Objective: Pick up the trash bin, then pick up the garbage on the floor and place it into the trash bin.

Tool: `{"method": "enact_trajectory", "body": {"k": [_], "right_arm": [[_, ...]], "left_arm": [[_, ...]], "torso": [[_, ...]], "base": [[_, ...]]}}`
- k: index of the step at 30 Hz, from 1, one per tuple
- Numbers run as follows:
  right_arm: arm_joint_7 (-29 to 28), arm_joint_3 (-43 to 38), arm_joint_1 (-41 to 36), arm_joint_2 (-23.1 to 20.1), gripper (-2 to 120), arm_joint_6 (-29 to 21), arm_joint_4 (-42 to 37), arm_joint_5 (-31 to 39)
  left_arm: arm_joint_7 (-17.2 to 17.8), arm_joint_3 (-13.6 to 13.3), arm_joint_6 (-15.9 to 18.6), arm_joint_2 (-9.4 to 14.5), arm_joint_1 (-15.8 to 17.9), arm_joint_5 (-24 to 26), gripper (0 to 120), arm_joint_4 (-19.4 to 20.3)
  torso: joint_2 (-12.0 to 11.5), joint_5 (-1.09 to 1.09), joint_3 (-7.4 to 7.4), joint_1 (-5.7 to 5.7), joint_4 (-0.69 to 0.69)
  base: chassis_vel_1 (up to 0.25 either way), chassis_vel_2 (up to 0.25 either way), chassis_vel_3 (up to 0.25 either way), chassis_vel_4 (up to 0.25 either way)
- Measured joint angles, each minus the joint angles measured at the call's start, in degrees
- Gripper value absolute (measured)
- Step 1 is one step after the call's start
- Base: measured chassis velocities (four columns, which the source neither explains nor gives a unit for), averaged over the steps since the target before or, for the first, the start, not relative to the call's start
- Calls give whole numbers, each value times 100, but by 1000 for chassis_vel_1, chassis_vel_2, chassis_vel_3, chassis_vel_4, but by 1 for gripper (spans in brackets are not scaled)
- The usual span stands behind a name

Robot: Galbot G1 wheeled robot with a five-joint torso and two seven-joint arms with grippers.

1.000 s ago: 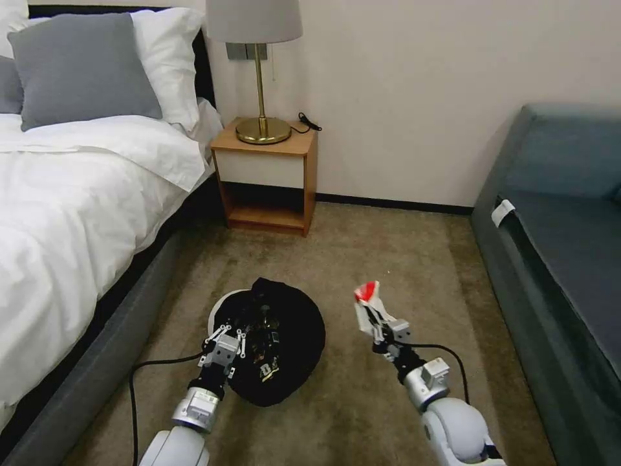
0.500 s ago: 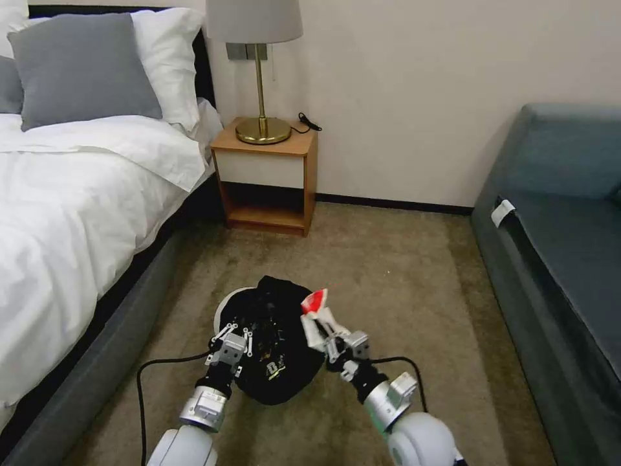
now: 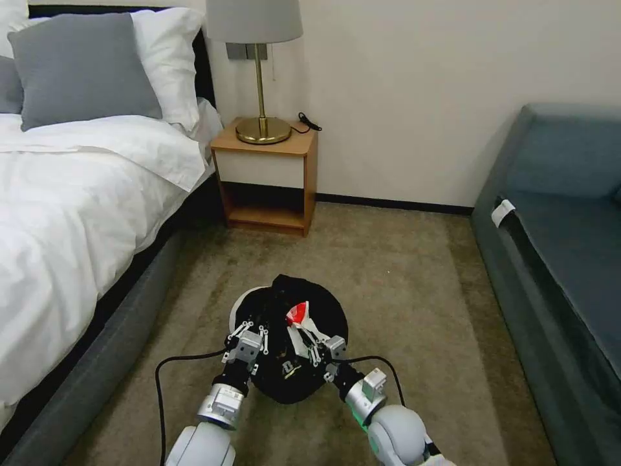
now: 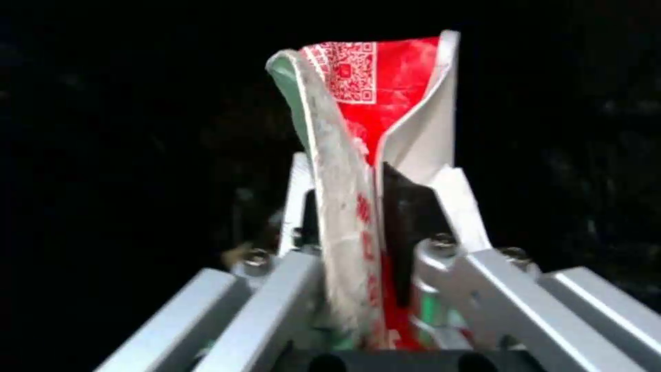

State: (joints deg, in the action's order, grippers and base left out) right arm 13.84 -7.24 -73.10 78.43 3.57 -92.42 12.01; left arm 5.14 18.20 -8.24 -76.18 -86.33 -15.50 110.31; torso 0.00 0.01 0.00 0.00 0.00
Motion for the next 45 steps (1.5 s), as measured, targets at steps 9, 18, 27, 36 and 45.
{"method": "enact_trajectory", "body": {"k": [9, 18, 27, 36, 45], "right_arm": [[-113, 52, 355, 76, 43, -12, 429, -30], [-188, 50, 391, 83, 72, 36, 251, -8], [-240, 1, 38, 69, 99, 50, -462, 27], [-248, -612, -275, 74, 100, 81, -872, 100], [-488, -1697, -553, -19, 100, 155, -843, 200]], "left_arm": [[0, -10, 3, -18, 77, 14, 6, -134], [-25, 28, 10, 29, 174, 113, 6, -331], [-36, 37, -41, 112, 172, 164, 6, -399], [-36, 101, -84, 150, 159, 245, 6, -369], [-41, 198, -152, 229, 69, 335, 6, -245]], "torso": [[0, -1, 0, 0, 0], [0, -1, 0, 0, 0], [0, -1, 0, 0, 0], [0, -1, 0, 0, 0], [1, 0, 0, 0, 0]], "base": [[0, 0, 0, 0], [0, 0, 0, 0], [0, 0, 0, 0], [0, 0, 0, 0], [0, 0, 0, 0]]}}
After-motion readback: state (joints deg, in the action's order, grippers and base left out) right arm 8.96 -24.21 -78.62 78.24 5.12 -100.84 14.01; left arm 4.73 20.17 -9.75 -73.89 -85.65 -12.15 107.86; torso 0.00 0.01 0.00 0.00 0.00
